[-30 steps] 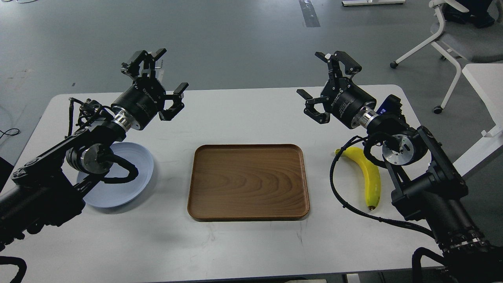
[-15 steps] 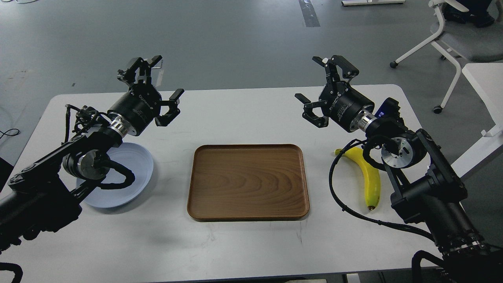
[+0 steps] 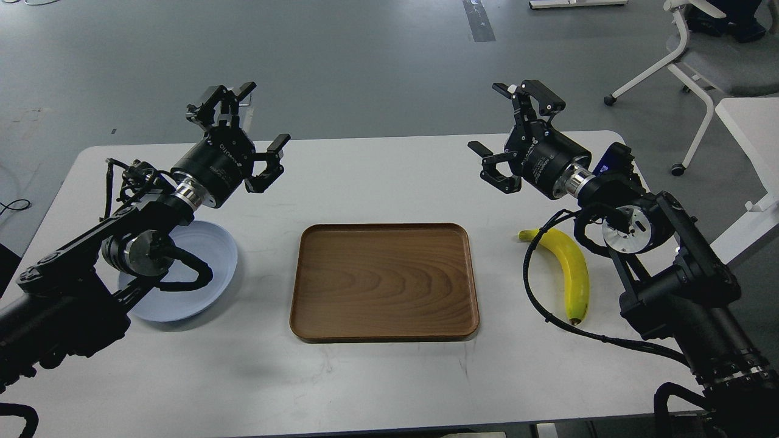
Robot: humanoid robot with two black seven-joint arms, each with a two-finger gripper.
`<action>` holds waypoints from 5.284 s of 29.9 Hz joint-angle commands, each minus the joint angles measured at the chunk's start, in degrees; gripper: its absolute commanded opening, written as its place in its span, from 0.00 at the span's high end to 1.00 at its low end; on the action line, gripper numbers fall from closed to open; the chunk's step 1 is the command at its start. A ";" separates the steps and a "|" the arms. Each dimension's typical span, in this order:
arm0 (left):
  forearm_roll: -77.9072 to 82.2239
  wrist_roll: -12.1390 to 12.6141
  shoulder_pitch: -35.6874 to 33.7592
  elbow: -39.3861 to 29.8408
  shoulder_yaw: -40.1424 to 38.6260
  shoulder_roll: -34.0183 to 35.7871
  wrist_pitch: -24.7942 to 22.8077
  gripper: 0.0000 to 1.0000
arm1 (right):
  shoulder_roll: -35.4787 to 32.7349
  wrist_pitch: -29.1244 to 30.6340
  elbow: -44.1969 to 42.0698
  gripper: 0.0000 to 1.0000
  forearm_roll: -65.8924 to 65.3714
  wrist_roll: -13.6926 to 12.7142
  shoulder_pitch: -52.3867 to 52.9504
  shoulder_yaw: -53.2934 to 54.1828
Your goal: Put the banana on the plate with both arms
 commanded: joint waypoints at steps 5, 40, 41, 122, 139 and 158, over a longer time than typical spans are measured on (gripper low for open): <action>0.04 0.11 -0.62 0.71 -0.55 0.33 -9.84 0.02 | -5.30 -4.19 1.24 0.00 0.82 0.79 5.66 -6.11; 58.73 -8.37 4.39 -3.69 23.62 34.08 30.85 0.02 | -2.76 6.00 3.43 0.00 8.65 9.75 -7.25 3.48; 61.88 -8.37 5.61 -2.99 24.14 34.25 32.94 0.02 | -2.67 6.00 3.78 0.00 8.64 9.75 -7.51 3.48; 84.66 -8.37 -4.84 -4.13 26.78 10.63 35.07 1.00 | -4.78 3.98 4.40 0.00 8.12 9.75 -11.03 6.90; 85.82 -8.37 -5.98 17.84 37.93 -9.51 35.59 1.00 | -4.78 3.98 4.49 0.00 8.12 9.75 -11.64 7.08; 77.23 -8.37 -7.38 18.55 37.77 -12.06 35.60 0.27 | -4.78 4.07 4.40 0.00 8.12 9.75 -12.00 7.08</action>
